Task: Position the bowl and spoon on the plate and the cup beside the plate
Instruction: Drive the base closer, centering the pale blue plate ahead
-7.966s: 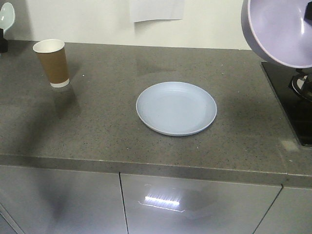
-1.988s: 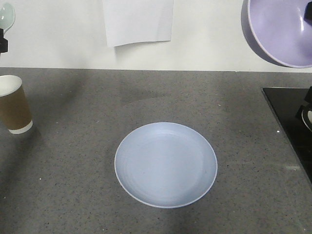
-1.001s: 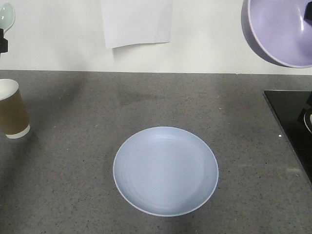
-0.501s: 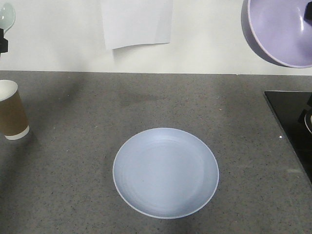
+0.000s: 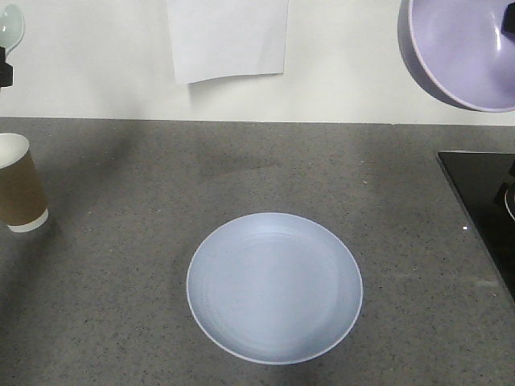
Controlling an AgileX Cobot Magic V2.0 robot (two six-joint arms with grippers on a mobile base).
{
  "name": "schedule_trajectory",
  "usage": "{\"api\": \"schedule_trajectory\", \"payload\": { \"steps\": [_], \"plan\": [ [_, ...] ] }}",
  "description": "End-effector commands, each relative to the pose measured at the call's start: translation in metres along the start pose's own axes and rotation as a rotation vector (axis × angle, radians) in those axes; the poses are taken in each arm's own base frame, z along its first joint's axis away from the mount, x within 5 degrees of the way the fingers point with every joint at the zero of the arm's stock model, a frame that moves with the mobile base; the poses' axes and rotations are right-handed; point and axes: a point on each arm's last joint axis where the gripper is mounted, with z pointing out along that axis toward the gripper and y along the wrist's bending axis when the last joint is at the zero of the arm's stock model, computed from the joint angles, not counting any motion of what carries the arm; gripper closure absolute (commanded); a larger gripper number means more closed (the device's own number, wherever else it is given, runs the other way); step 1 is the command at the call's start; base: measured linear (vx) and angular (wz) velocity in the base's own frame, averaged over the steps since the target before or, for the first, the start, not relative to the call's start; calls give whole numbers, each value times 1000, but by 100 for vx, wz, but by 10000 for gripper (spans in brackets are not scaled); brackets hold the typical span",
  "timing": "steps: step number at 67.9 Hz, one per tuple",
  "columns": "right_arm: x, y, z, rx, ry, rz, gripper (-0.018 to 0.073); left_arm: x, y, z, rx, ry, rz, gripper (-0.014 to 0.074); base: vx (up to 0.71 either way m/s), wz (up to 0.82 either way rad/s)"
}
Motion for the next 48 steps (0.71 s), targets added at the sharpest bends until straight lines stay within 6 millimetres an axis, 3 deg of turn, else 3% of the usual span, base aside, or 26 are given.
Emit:
{"api": "schedule_trajectory", "payload": {
  "steps": [1,48],
  "plan": [
    [-15,6,-12,10,-105,-3,562,-11,-6,-16,6,-109,-3,603,0,0],
    [-15,6,-12,10,-105,-3,562,-11,-6,-16,6,-109,-3,603,0,0]
  ]
}}
